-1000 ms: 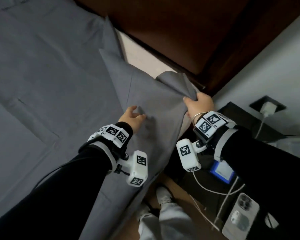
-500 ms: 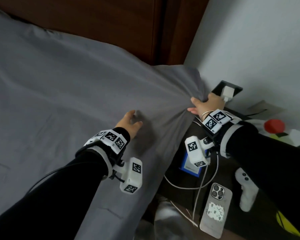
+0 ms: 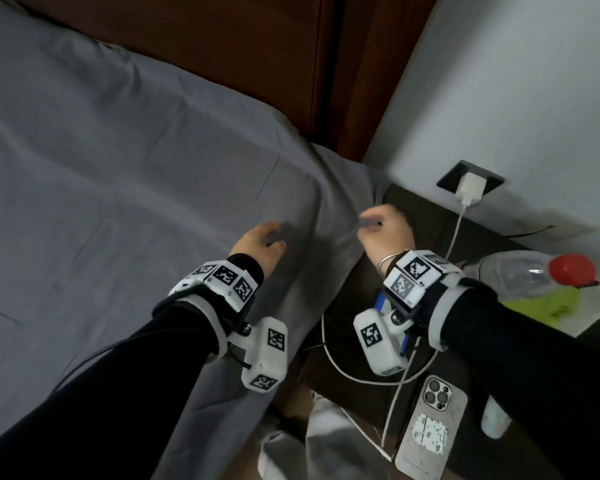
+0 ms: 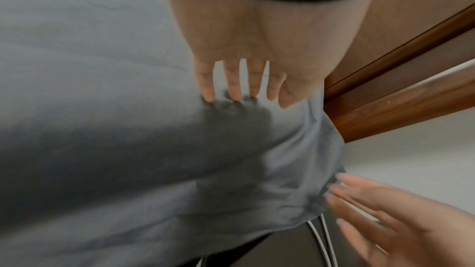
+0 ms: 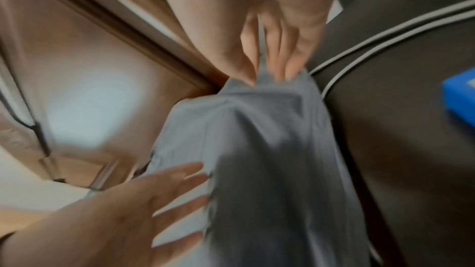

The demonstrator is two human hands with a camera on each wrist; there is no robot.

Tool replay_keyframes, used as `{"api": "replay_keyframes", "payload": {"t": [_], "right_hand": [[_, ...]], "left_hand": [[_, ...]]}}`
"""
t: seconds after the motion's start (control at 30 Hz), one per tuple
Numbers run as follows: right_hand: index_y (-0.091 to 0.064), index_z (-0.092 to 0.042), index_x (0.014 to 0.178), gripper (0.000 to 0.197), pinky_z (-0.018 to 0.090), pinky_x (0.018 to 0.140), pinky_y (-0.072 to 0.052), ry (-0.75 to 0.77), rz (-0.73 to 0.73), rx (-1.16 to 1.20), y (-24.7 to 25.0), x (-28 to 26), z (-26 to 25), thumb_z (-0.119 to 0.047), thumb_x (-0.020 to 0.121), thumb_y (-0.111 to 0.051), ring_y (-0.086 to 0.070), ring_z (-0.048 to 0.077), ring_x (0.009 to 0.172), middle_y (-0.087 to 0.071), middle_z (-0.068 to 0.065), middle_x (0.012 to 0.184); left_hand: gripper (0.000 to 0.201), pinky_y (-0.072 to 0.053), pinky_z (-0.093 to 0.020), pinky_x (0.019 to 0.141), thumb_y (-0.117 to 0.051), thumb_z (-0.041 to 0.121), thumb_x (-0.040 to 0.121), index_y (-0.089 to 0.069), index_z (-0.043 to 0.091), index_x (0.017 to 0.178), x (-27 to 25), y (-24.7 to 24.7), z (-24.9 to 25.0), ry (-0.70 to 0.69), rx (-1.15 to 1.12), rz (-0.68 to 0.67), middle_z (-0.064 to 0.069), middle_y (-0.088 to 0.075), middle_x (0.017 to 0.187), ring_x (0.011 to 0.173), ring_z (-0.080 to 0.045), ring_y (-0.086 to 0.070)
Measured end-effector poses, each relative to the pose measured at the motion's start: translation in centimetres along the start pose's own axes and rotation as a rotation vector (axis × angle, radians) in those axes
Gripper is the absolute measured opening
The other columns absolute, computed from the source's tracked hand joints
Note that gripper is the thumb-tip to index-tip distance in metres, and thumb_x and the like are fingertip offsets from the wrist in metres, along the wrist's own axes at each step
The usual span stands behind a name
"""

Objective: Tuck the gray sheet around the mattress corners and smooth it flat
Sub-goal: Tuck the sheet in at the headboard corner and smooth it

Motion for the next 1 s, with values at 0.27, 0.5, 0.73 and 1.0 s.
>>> {"api": "replay_keyframes", "payload": {"t": [0.27,0.5,0.73,1.0], "right_hand": [[-0.019,-0.024,0.149,0.064,0.043,0.096,-0.046,-0.380,-0.537,0.220,-8.7,1.7,-0.7,-0.008,0.095,-0.047,-0.053,0.032,0.124,-0.044,0.010,0.143],[-0.032,-0.026,0.143,0.052,0.043,0.085,-0.045,-0.429,-0.402,0.296,-9.0,7.8,-0.6,-0.028,0.095,-0.051,-0.048,0.032,0.125,-0.042,0.005,0.145],[-0.059,-0.007,0.122,0.037,0.037,0.100,-0.046,-0.168,-0.229,-0.128,-6.9,8.4,-2.7,-0.019,0.087,-0.056,-0.058,0.033,0.115,-0.063,0.015,0.124],[-0.053,-0.012,0.132,0.042,0.033,0.101,-0.035,0.317,-0.228,-0.284,-9.0,8.1,-10.2,-0.004,0.091,-0.044,-0.052,0.031,0.121,-0.056,0.014,0.132]], "left_hand": [[0.047,-0.022,-0.027,0.118,-0.050,0.021,0.094,-0.042,0.025,0.141,2.4,2.2,-1.8,-0.053,0.163,0.002,0.006,-0.032,0.154,0.142,-0.018,-0.031],[0.055,-0.018,-0.023,0.118,-0.053,0.026,0.093,-0.034,0.029,0.144,3.8,1.6,-3.2,-0.020,0.197,-0.065,0.013,-0.024,0.156,0.145,-0.013,-0.024],[0.043,-0.037,-0.021,0.104,-0.055,0.031,0.090,-0.052,0.031,0.133,3.9,3.4,-2.5,0.103,0.107,-0.023,0.007,-0.048,0.144,0.126,-0.018,-0.051],[0.034,-0.038,-0.018,0.091,-0.051,0.020,0.094,-0.059,0.018,0.127,4.8,5.3,-1.4,0.118,0.001,-0.007,-0.005,-0.062,0.127,0.118,-0.021,-0.057]]}}
Point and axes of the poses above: each hand's wrist, its own x-axis towards the middle knuckle, its own y-axis out of the back of the hand, z = x × y, the point moved 7 cm from there along x, towards the middle knuckle
